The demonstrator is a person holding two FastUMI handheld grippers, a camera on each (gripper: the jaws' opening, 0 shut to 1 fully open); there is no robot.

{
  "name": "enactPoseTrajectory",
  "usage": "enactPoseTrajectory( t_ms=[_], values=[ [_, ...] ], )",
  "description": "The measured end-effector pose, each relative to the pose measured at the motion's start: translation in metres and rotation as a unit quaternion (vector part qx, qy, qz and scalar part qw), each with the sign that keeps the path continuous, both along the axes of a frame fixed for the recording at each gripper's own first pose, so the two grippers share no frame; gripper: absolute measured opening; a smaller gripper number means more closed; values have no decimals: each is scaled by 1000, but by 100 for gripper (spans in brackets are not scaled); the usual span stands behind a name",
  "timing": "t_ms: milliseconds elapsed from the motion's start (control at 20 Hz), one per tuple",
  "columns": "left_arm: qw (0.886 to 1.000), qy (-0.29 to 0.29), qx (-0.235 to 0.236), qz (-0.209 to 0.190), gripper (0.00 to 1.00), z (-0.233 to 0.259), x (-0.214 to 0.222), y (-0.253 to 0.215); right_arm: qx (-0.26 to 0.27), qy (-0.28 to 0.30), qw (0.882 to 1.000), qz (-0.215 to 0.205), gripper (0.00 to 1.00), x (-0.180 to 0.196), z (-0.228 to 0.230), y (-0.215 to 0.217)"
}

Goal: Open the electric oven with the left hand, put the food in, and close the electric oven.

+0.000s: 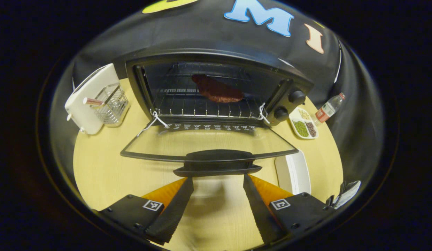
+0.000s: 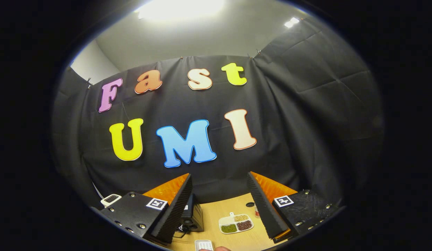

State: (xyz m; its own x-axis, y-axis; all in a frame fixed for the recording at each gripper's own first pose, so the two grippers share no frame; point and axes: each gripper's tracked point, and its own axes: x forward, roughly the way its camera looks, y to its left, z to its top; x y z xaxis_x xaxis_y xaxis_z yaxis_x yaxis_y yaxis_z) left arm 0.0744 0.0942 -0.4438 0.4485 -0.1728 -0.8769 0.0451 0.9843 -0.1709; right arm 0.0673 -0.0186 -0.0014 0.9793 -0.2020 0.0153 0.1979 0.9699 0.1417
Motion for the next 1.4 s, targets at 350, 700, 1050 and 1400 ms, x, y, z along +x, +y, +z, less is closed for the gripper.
enactPoseTrajectory(
  t_ms=[350, 700, 1050, 1400],
  values=[
    [1000, -21, -10, -1, 97, 17, 9, 0, 24, 7, 1000, -5, 95, -3, -4, -2],
    [998, -57, -11, 9, 97, 42, 29, 3, 52, 10, 998, -17, 95, -6, -9, -15],
    [993, -111, -28, 36, 98, 76, 58, 8, 32, 23, 999, -15, 95, -7, -12, -14],
    [962, -265, -13, 60, 96, 196, 58, 9, 0, 40, 998, 50, 95, 6, -20, 15]
  ],
)
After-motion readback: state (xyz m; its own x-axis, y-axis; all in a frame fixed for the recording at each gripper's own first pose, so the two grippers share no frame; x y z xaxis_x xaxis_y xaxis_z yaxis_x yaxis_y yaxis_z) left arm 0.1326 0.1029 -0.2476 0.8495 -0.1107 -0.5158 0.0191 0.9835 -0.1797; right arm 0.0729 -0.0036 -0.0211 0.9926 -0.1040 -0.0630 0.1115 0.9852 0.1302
